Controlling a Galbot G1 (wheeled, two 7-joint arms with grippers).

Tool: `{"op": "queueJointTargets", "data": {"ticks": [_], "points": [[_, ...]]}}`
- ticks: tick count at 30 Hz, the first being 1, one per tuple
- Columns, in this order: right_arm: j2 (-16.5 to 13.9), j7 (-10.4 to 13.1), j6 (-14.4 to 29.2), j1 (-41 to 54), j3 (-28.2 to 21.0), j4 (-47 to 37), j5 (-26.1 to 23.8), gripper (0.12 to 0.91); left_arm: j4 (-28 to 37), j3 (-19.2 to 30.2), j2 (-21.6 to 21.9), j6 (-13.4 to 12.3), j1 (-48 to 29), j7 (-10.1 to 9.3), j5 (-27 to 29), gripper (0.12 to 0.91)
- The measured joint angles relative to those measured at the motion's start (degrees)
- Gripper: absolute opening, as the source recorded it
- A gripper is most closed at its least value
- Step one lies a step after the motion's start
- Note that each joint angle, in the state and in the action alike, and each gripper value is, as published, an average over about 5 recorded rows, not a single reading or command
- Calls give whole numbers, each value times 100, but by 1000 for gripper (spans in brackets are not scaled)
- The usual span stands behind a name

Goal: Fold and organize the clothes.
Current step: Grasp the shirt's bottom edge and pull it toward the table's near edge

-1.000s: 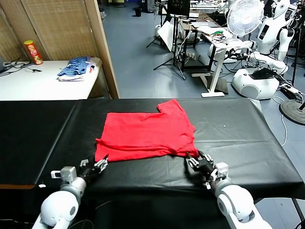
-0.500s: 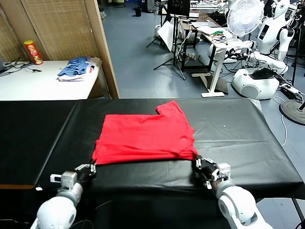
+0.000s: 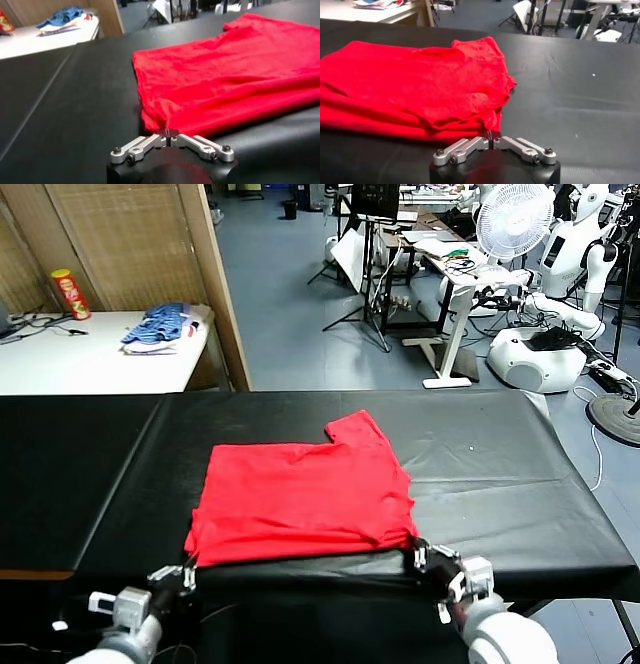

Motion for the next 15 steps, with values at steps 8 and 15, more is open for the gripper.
{"op": "queueJointTargets", "data": {"ticks": [8, 15], "points": [[-88, -22, -235, -306, 150, 348, 36, 494, -237, -87, 14, 195, 213, -106, -4, 371], [-259, -10, -251, -268, 552, 806, 643, 789, -618, -337, 125, 508, 290, -274, -334, 729]]}}
